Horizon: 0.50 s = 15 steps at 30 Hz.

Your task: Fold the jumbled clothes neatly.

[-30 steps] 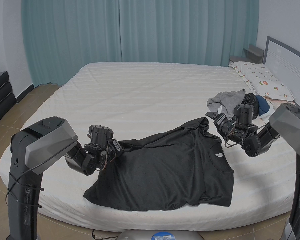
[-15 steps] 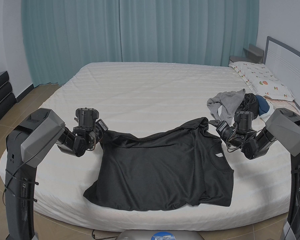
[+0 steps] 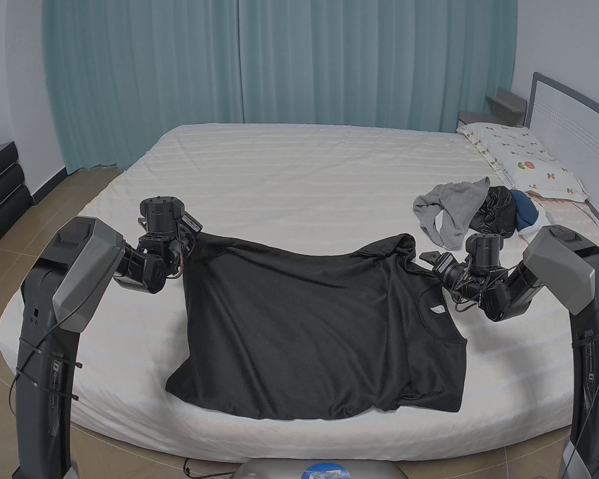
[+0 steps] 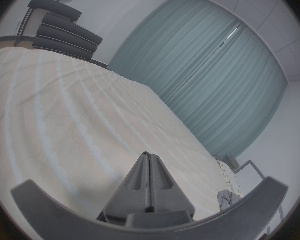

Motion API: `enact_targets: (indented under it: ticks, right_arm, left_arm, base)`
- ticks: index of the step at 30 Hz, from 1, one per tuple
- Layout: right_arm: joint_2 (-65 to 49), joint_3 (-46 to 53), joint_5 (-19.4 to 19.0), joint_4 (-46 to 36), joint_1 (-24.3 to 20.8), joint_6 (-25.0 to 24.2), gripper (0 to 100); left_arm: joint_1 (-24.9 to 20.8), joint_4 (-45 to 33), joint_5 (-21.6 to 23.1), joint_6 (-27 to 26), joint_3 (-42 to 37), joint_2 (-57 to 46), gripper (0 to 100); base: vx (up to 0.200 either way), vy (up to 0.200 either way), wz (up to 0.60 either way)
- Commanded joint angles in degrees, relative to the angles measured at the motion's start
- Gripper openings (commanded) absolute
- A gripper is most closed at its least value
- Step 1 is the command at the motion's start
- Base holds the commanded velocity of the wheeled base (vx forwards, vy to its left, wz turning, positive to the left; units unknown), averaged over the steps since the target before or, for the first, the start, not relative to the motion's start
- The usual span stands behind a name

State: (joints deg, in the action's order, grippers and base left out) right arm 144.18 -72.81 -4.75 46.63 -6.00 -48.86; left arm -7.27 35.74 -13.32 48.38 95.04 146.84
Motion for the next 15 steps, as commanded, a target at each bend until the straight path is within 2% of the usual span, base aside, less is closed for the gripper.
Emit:
enact_targets:
  ticks: [1, 7, 8, 15]
  right_arm:
    - [1.4, -1.0, 0.0, -0.1, 0.0, 0.1, 100]
    - [2.2, -0.9, 0.0, 0.0, 0.0, 0.0, 100]
    - [2.3, -0.9, 0.0, 0.0, 0.0, 0.1, 100]
    - [1.0, 0.0, 0.0, 0.0, 0.4, 0.0, 100]
  left_arm:
    - [0.8, 0.0, -0.1, 0.8, 5.8, 5.4, 0]
    - [0.7, -0.7, -0.7, 0.7, 8.4, 8.0, 0]
    - [0.7, -1.0, -0.7, 0.7, 8.4, 8.0, 100]
    - [0.8, -2.5, -0.7, 0.7, 6.5, 7.2, 100]
  base:
    - [0.000, 0.000, 0.00]
    - [0.000, 0.000, 0.00]
    - [0.000, 0.000, 0.00]
    - [0.000, 0.000, 0.00]
